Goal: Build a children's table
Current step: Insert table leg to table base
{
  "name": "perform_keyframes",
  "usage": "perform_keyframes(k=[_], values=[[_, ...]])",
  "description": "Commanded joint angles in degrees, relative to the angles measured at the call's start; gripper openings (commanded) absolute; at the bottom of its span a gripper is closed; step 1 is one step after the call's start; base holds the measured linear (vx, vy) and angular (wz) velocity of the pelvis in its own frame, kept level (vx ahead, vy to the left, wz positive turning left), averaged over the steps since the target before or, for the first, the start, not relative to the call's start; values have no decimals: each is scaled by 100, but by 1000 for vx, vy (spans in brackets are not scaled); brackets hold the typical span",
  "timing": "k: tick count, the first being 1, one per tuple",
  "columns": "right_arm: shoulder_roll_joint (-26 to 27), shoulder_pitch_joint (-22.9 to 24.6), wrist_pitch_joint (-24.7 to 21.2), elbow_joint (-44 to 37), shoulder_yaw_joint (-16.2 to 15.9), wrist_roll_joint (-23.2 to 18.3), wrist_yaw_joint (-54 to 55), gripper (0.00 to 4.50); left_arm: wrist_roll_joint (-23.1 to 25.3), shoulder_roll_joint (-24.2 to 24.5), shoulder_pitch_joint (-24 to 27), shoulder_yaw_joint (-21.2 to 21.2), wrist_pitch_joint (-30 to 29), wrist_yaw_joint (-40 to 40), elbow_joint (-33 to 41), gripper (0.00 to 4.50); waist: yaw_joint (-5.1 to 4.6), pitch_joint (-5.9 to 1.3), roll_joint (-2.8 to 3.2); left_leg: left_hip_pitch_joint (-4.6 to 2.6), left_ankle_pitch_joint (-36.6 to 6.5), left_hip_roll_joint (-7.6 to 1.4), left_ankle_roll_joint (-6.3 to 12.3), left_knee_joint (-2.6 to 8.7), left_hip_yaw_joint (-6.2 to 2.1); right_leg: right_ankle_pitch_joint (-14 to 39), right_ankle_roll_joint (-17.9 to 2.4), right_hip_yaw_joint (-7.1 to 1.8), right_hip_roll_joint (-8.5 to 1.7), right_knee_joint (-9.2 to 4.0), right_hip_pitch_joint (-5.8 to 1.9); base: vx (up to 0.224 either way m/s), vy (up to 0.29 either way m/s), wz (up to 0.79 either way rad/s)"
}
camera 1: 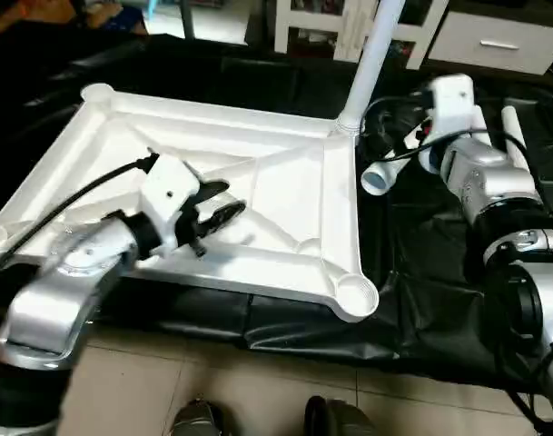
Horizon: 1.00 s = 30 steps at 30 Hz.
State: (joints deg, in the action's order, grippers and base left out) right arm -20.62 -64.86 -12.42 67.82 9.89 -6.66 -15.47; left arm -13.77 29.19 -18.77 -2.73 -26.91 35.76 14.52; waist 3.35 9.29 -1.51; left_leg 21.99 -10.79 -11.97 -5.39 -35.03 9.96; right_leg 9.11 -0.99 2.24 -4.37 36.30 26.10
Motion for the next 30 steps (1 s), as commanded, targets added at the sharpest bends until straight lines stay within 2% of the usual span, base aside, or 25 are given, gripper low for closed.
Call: perform_keyframes(k=[1,4,5,8,10,11,12,14,15,17,20,23,24,27,30], values=[[50,-5,-148,130,187,-166,155,438,64,-39,5,-7,88,-115,-14,205,11,-656,88,-56,-484,6,338,322,92,-48,-1869,-183,-182,-231,-470,0,0,0],[146,-233,-155,431,408,-336,367,438,38,-61,-26,-42,142,-51,-3,205,-4,-653,81,-51,-482,7,344,318,87,29,-1844,-182,-188,-223,-459,0,0,0],[157,-271,-153,483,430,-333,422,438,52,-37,-37,-55,157,-25,3,205,-8,-629,53,-41,-519,6,355,324,89,80,-1827,-181,-183,-236,-448,0,0,0],[212,-394,-253,645,589,-411,612,438,57,48,-50,-59,191,91,41,205,-6,-613,74,-56,-561,3,332,326,82,197,-1778,-177,-183,-233,-426,0,0,0],[242,-484,-272,763,651,-390,821,438,6,171,-7,-30,158,227,185,205,-2,-549,29,-43,-611,5,325,347,82,292,-1725,-178,-180,-248,-397,0,0,0],[243,-500,-240,796,674,-374,931,438,-59,220,13,-17,126,301,245,205,2,-552,51,-52,-646,3,299,348,75,363,-1684,-175,-184,-244,-399,0,0,0],[238,-513,-206,822,686,-355,1018,438,-111,269,45,-3,113,365,333,205,2,-520,36,-45,-648,2,273,357,75,383,-1652,-178,-187,-251,-384,0,0,0],[231,-528,-176,876,715,-334,1154,438,-261,363,107,46,40,502,513,205,13,-505,45,-44,-643,7,227,363,75,377,-1627,-182,-192,-245,-380,0,0,0],[220,-535,-184,908,721,-311,1239,438,-336,427,163,78,-21,566,656,205,18,-474,49,-40,-682,10,210,369,75,392,-1610,-180,-185,-254,-365,0,0,0],[218,-538,-187,917,724,-305,1261,438,-352,442,176,86,-35,581,688,205,13,-473,46,-39,-730,13,197,373,78,436,-1582,-179,-177,-261,-368,0,0,0],[199,-503,-313,1004,768,-228,1581,438,-585,688,251,199,-181,855,966,205,25,-376,50,-19,-796,25,125,401,62,573,-1495,-181,-186,-280,-340,0,0,0],[203,-461,-355,1031,899,-328,1682,438,-654,847,247,270,-287,962,1042,205,19,-352,36,-14,-857,34,94,414,56,662,-1408,-187,-188,-290,-350,0,0,0],[207,-440,-391,1040,950,-372,1699,438,-687,893,250,301,-326,971,1075,205,25,-349,37,-15,-817,36,99,415,52,617,-1401,-185,-189,-286,-345,0,0,0],[213,-403,-532,1057,978,-401,1569,438,-679,989,259,330,-341,995,1126,205,25,-356,39,9,-405,41,263,389,63,-19,-1533,-180,-154,-226,-339,0,0,0],[246,-339,-855,1070,1002,-381,1270,438,-741,1082,251,372,-395,1035,1140,205,20,-335,33,21,-310,39,381,381,72,-205,-1648,-177,-146,-218,-341,0,0,0]])
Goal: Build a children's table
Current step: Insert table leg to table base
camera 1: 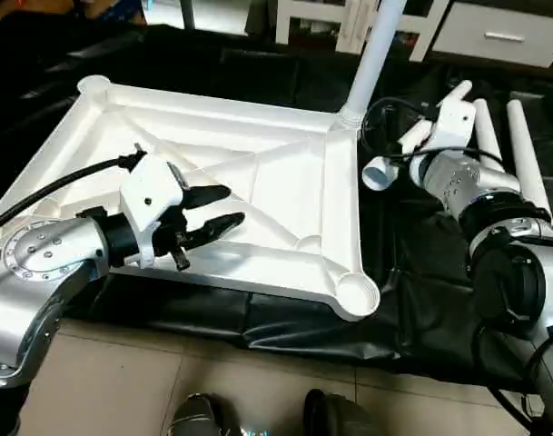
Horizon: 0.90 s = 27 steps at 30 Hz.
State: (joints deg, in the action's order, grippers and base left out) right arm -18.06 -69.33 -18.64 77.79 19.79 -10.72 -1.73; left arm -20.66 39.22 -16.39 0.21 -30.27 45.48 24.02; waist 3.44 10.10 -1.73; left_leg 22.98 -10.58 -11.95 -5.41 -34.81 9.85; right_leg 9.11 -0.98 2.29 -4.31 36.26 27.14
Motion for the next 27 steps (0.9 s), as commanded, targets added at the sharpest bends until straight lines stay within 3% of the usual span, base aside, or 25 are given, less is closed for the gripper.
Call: perform_keyframes(k=[1,8,10,14,15,16,18,22,27], values=[[-11,142,-356,78,-2,42,-232,438,-45,98,-1,82,-44,79,164,205,11,-404,60,-81,-356,32,408,368,81,-160,-1669,-180,-156,-226,-446,0,0,0],[-148,309,-781,95,-57,126,-377,438,-101,111,-64,-8,-6,200,112,205,20,-398,68,-105,-390,7,333,382,93,1,-1710,-187,-178,-245,-444,0,0,0],[-255,366,-1060,101,52,49,-306,438,-180,147,-80,-124,-15,347,162,205,28,-400,77,-116,-495,10,232,386,98,145,-1690,-187,-176,-256,-442,0,0,0],[-380,424,-1251,106,274,-128,-167,438,-267,191,-107,-224,-45,494,240,205,52,-426,70,-119,-484,8,203,377,111,123,-1677,-189,-173,-249,-444,0,0,0],[-405,438,-1273,104,337,-179,-125,413,-280,193,-112,-237,-42,515,257,207,64,-421,65,-109,-465,7,199,377,110,102,-1661,-192,-174,-250,-445,0,0,0],[-483,475,-1306,98,454,-271,-61,404,-427,228,-108,-260,-166,619,382,207,79,-465,72,-135,-412,6,202,364,116,36,-1667,-193,-175,-232,-449,0,0,0],[-560,516,-1346,80,555,-337,-36,399,-634,241,-89,-291,-336,751,534,207,106,-486,63,-129,-346,12,192,352,131,-84,-1694,-193,-154,-218,-453,0,0,0],[-609,537,-1380,56,626,-392,-40,361,-807,218,-54,-371,-461,843,653,207,141,-496,52,-105,-376,16,181,342,136,-23,-1697,-188,-152,-217,-455,0,0,0],[-602,505,-1414,10,762,-494,-29,312,-1001,-14,-69,-535,-551,821,705,207,133,-610,20,-83,-218,22,165,306,134,-193,-1680,-181,-149,-181,-508,0,0,0]])
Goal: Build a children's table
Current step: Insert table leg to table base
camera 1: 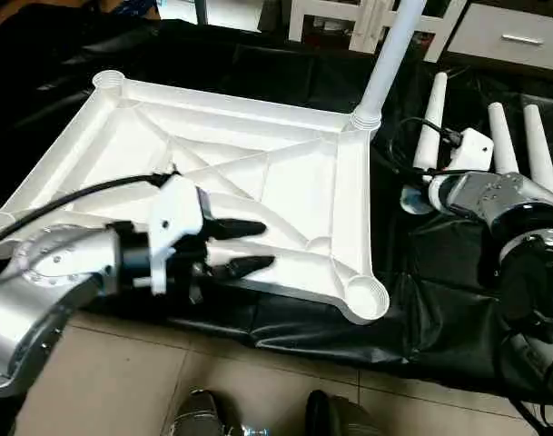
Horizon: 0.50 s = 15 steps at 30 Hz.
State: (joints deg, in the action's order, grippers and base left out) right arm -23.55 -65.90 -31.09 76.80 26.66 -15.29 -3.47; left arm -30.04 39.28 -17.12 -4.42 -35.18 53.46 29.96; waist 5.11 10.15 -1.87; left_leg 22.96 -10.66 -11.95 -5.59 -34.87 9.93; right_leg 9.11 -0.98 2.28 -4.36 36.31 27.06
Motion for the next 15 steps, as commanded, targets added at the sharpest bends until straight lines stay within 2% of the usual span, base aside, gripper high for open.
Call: perform_keyframes(k=[1,2,5,6,10,13,15], values=[[-50,158,-173,104,121,-75,165,305,-56,-31,2,-90,-68,8,113,207,-38,-618,25,-72,-181,26,204,305,127,-215,-1670,-185,-148,-183,-502,0,0,0],[-47,157,-165,100,169,-117,197,282,-32,-51,-7,-113,-58,-6,98,207,-43,-634,10,-69,-176,28,210,301,128,-205,-1662,-185,-148,-183,-513,0,0,0],[-25,168,-170,94,276,-199,209,272,-11,-101,-24,-156,-44,-58,83,207,-47,-656,1,-69,-206,30,212,291,131,-126,-1621,-190,-155,-181,-513,0,0,0],[-22,197,-159,86,285,-216,214,272,-9,-137,-49,-170,-61,-115,78,207,-48,-683,-4,-70,-246,28,184,281,128,-66,-1600,-190,-156,-178,-518,0,0,0],[-18,242,-135,81,397,-312,287,266,17,-166,-49,-199,-40,-152,47,207,-49,-686,-8,-68,-425,27,86,270,121,226,-1507,-190,-160,-187,-498,0,0,0],[5,342,-94,61,533,-421,298,266,93,-225,-70,-243,36,-199,-70,207,-46,-754,-6,-79,-465,28,12,249,117,288,-1437,-184,-157,-173,-506,0,0,0],[9,355,-26,44,535,-411,267,266,92,-250,-73,-231,30,-230,-85,207,-44,-754,-5,-70,-489,28,-8,250,112,308,-1422,-180,-156,-173,-505,0,0,0]])
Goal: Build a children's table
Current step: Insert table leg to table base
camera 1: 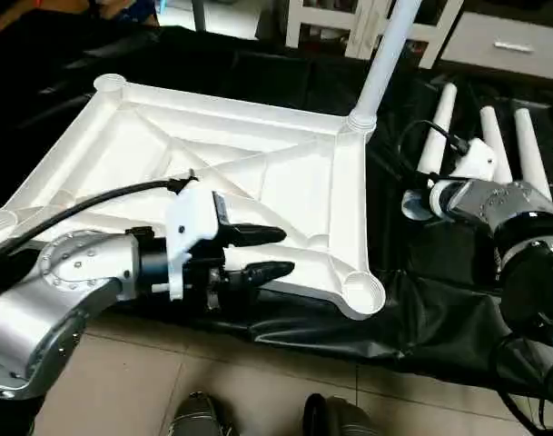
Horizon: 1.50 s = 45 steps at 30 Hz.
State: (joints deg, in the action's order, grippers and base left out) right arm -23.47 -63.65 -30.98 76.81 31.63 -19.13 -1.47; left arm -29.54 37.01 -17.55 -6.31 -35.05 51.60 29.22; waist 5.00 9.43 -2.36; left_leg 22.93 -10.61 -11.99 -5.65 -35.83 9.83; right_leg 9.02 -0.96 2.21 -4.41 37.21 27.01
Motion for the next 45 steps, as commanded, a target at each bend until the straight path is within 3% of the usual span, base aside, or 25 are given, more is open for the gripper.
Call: perform_keyframes(k=[1,4,7,10,11,13,14,16,18,20,21,24,25,26,27,28,29,30,32,33,38,41,42,43,45], values=[[14,123,129,17,94,-69,40,266,47,-63,-48,-17,20,-96,-51,207,-27,-738,62,-70,-479,34,-27,332,113,303,-1422,-166,-156,-245,-524,0,0,0],[-11,64,571,-172,-394,323,-338,266,166,-423,-221,161,169,-601,-291,207,-32,-777,75,-63,-527,31,-34,311,113,307,-1442,-158,-152,-250,-520,0,0,0],[3,50,883,-388,-525,423,-462,265,296,-825,-423,315,295,-1140,-544,207,-30,-828,98,-43,-584,33,-29,284,99,448,-1375,-156,-170,-262,-551,0,0,0],[29,184,1285,-893,-573,398,-634,265,217,-1228,-678,448,199,-1589,-742,207,-35,-844,112,-46,-630,44,6,269,113,554,-1299,-156,-153,-284,-527,0,0,0],[30,189,1287,-907,-575,397,-639,265,214,-1234,-681,450,197,-1594,-744,223,-28,-868,90,-48,-575,40,32,257,108,489,-1299,-154,-156,-277,-540,0,0,0],[116,528,1477,-1774,-636,405,-432,265,59,-1503,-834,551,111,-1834,-849,240,-12,-894,90,-43,-414,44,102,243,106,340,-1275,-152,-149,-262,-535,0,0,0],[116,528,1477,-1774,-636,405,-432,265,59,-1503,-834,551,111,-1834,-849,240,-15,-900,90,-41,-364,54,118,247,104,300,-1270,-147,-132,-260,-543,0,0,0],[304,1045,1047,-2942,-654,275,-257,265,-16,-1600,-902,544,87,-1832,-886,252,-10,-927,151,-38,-301,80,169,242,102,247,-1186,-151,-109,-265,-545,0,0,0],[544,1725,679,-4275,-766,228,-164,265,46,-1693,-938,483,170,-1821,-964,281,-2,-972,168,-73,-249,71,191,262,89,144,-1057,-142,-94,-296,-541,0,0,0],[609,1978,746,-4767,-849,292,-144,265,69,-1740,-969,466,218,-1846,-1017,290,-16,-993,202,-79,-371,76,146,267,82,347,-1041,-130,-94,-308,-543,0,0,0],[720,2252,869,-5414,-856,328,-19,265,35,-1839,-1039,501,256,-1900,-1083,297,-21,-969,177,-67,-594,84,83,291,96,766,-904,-140,-95,-401,-528,0,0,0],[838,2900,1291,-7076,-1056,441,15,264,-157,-2134,-1318,718,193,-2194,-1242,332,-32,-988,193,-87,-863,82,-47,294,86,1416,-630,-132,-99,-447,-495,0,0,0],[839,2919,1307,-7127,-1064,444,12,264,-167,-2144,-1327,728,187,-2209,-1246,332,-42,-969,183,-56,-878,92,-66,309,82,1539,-548,-125,-86,-468,-514,0,0,0],[863,3056,1348,-7498,-1093,412,-6,264,-281,-2223,-1383,806,124,-2304,-1235,341,-36,-973,200,-91,-992,79,-104,294,86,1727,-449,-123,-87,-485,-460,0,0,0],[896,3178,1270,-7834,-1098,375,19,262,-361,-2281,-1413,862,77,-2362,-1219,361,-53,-950,185,-69,-1097,105,-111,297,89,2029,-304,-110,-73,-525,-464,0,0,0],[902,3254,1253,-8010,-1121,381,14,262,-419,-2321,-1425,901,50,-2398,-1208,361,-53,-950,185,-69,-1097,105,-111,297,89,2029,-304,-110,-73,-525,-464,0,0,0],[937,3525,1223,-8601,-1224,429,-4,256,-573,-2442,-1463,1012,-15,-2492,-1192,375,-76,-941,188,-61,-1166,121,-118,294,88,2426,-73,-97,-69,-584,-428,0,0,0],[963,3609,1264,-8767,-1258,454,-9,256,-595,-2464,-1475,1030,-14,-2496,-1199,375,-73,-939,191,-68,-1198,127,-106,289,91,2544,5,-94,-65,-619,-406,0,0,0],[1042,3763,1304,-9035,-1318,425,-38,230,-604,-2490,-1505,1054,-6,-2519,-1217,398,-130,-942,163,-32,-1321,151,-91,300,72,2930,243,-49,-48,-668,-403,0,0,0],[1075,3903,1324,-9221,-1383,471,-22,223,-618,-2527,-1522,1086,-19,-2554,-1228,405,-198,-958,176,-58,-1520,160,-83,294,50,3243,393,-2,-37,-722,-355,0,0,0],[1170,4282,1118,-9392,-1558,563,82,185,-502,-2501,-1521,1036,-96,-2673,-1294,443,-286,-976,207,-14,-1697,144,-63,355,-15,3192,434,80,-44,-777,-409,0,0,0],[1213,4539,724,-9440,-1622,569,175,163,-243,-2368,-1467,911,-110,-2790,-1369,450,-372,-902,296,-136,-2256,115,19,422,-73,3271,325,168,-46,-909,-387,0,0,0],[1225,4579,655,-9448,-1626,566,192,141,-191,-2340,-1447,889,-107,-2802,-1389,450,-387,-910,303,-151,-2336,105,35,427,-89,3250,308,191,-60,-928,-408,0,0,0],[1205,4616,313,-9437,-1686,508,183,134,-95,-2267,-1404,856,-143,-2816,-1449,450,-407,-906,339,-140,-2462,67,35,497,-157,3036,224,237,-92,-927,-502,0,0,0],[1130,4577,104,-9373,-1781,562,166,131,-28,-2183,-1382,779,-177,-2758,-1460,450,-444,-890,332,-191,-2712,58,37,525,-182,2974,160,274,-103,-960,-537,0,0,0]])
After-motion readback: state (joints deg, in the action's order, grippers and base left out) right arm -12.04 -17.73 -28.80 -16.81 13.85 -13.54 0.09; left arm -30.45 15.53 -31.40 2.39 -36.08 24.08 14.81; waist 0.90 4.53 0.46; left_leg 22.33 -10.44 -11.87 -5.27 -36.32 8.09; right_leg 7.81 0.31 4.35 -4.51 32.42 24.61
